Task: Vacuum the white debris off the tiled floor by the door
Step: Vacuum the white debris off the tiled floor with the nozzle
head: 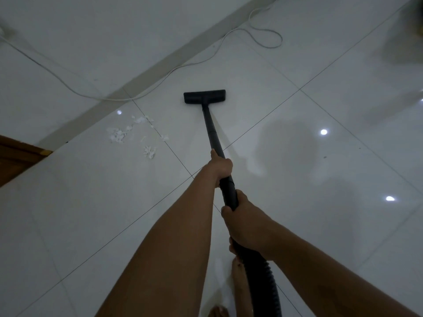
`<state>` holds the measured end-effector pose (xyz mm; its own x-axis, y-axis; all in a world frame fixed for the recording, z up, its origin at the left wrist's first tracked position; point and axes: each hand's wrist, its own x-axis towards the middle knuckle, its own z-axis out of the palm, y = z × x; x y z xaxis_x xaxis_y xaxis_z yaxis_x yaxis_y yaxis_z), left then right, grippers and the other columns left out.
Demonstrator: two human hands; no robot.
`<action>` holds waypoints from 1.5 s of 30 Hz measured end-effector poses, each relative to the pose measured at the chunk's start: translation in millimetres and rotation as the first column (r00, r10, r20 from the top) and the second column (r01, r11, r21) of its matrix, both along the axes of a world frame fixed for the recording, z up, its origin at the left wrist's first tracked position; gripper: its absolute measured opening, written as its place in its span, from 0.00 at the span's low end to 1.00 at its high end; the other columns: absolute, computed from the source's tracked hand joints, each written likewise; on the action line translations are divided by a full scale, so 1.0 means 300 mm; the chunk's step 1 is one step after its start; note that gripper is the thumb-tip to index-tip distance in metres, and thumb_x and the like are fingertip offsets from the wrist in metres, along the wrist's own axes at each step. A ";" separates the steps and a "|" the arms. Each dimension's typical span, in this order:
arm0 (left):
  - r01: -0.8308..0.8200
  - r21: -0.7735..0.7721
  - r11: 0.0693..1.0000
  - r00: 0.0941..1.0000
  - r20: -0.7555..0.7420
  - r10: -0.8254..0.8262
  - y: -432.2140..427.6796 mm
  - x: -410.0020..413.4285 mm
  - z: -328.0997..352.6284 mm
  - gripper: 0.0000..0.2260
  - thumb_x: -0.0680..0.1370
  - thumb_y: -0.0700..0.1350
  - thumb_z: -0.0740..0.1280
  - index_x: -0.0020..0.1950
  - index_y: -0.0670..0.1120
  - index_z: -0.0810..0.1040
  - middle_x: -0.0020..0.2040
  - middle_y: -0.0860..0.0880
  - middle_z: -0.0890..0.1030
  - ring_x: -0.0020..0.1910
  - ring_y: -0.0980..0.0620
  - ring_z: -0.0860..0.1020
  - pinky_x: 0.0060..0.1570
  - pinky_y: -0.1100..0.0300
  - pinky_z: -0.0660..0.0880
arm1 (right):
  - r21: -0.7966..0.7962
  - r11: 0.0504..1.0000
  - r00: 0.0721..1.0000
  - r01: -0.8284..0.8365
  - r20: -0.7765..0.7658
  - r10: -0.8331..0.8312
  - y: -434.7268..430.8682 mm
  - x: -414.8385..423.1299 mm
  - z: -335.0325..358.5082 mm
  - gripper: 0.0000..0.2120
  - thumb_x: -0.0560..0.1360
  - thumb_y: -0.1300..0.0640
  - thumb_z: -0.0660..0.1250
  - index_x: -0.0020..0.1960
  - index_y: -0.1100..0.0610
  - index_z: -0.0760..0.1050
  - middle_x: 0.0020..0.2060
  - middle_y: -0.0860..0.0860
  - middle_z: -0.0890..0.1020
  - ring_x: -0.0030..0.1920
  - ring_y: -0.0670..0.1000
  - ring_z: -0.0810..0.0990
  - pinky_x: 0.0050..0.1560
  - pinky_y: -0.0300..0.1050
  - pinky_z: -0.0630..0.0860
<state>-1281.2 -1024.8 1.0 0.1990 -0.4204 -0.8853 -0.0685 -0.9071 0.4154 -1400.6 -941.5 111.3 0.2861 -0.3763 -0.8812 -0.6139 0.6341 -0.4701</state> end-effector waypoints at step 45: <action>0.131 0.028 0.991 0.991 -0.030 -0.130 0.048 -0.256 0.118 0.33 0.83 0.42 0.56 0.82 0.55 0.41 0.69 0.40 0.72 0.60 0.41 0.77 0.55 0.48 0.79 | -0.032 0.999 0.999 0.026 -0.045 -0.028 0.054 -0.213 0.115 0.23 0.84 0.56 0.57 0.78 0.52 0.56 0.42 0.57 0.77 0.24 0.45 0.75 0.20 0.32 0.70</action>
<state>-1358.0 -1010.6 36.3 0.1196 -0.4143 -0.9022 -0.1757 -0.9032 0.3915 -1464.5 -925.2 145.9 0.2353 -0.4109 -0.8808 -0.6180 0.6362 -0.4619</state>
